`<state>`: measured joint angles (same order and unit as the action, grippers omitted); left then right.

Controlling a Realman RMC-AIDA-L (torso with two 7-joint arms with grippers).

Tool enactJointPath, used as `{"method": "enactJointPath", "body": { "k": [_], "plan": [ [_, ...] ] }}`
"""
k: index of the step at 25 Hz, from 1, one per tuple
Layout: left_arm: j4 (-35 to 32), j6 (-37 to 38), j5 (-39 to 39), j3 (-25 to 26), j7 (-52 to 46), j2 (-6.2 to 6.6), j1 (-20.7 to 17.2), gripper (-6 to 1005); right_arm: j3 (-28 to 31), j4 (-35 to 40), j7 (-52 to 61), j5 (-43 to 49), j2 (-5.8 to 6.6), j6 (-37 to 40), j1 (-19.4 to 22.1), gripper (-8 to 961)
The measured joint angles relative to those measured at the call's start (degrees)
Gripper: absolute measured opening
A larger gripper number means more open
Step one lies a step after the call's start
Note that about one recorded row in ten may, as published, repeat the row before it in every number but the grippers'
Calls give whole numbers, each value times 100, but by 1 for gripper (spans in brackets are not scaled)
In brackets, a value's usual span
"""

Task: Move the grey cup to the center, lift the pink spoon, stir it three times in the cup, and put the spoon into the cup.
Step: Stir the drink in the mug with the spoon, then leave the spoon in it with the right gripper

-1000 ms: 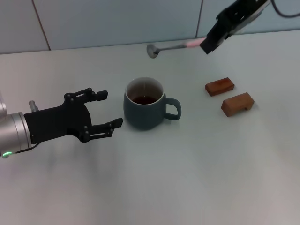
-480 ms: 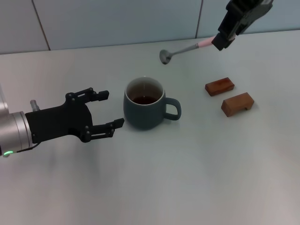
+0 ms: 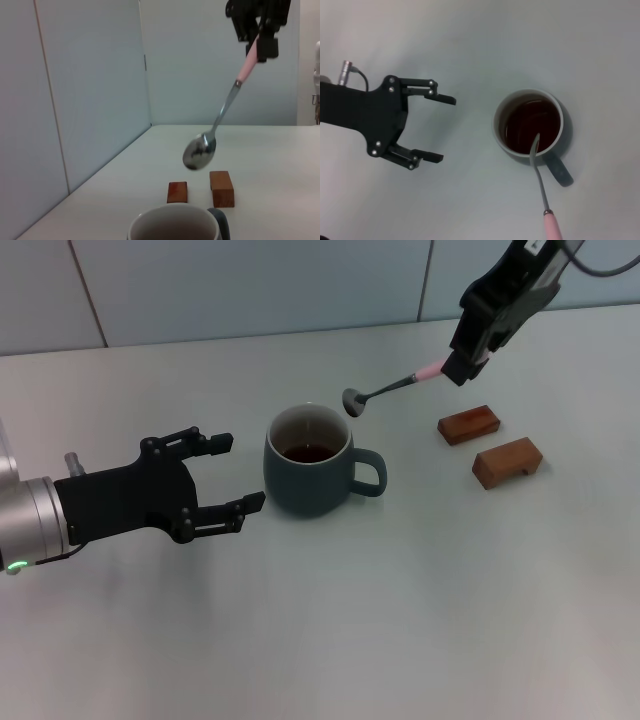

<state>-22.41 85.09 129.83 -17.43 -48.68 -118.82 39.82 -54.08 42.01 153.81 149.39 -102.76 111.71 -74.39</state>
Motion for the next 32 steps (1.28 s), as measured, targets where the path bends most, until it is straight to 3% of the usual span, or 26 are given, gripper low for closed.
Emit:
{"method": "enactJointPath", "body": {
  "k": [12, 20, 32],
  "plan": [
    [0, 28, -3, 3, 3, 0, 0, 819, -30, -428, -154, -9, -251, -715, -14, 122],
    [0, 33, -3, 3, 14, 0, 0, 819, -85, -778, -250, 30, -300, -1137, -3, 122],
    [74, 18, -1, 2, 46, -10, 1, 819, -330, -1215, -314, 95, -483, -1855, -89, 122]
  ]
}}
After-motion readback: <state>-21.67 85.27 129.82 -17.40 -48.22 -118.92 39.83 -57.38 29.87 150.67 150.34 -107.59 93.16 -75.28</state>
